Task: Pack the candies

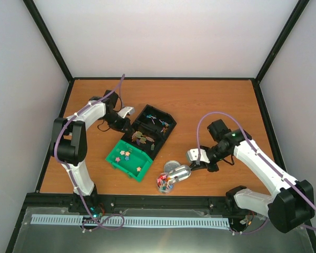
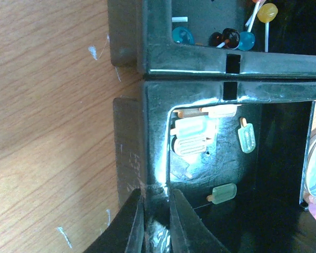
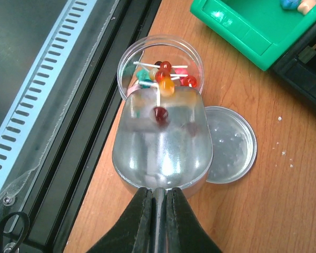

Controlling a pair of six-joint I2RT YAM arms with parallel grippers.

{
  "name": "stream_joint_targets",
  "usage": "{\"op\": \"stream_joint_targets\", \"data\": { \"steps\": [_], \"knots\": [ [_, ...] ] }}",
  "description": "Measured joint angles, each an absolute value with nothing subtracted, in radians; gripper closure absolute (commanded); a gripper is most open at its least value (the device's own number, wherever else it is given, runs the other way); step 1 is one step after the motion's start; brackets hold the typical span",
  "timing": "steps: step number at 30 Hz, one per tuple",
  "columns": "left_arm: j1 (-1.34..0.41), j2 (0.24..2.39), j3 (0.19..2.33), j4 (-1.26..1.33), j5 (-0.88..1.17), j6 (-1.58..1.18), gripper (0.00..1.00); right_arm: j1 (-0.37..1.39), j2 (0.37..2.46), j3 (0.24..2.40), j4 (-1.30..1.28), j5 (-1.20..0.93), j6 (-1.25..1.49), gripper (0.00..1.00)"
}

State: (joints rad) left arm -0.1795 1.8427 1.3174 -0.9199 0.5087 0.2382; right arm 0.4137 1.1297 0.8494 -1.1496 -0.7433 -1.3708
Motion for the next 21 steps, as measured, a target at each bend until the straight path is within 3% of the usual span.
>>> {"op": "stream_joint_targets", "data": {
  "steps": [21],
  "knots": [
    [-0.161, 1.829, 1.311, -0.912, 0.467, 0.217, 0.99, 0.481, 1.119, 0.971, -1.085, -0.636, -1.125, 0.97]
  ]
}}
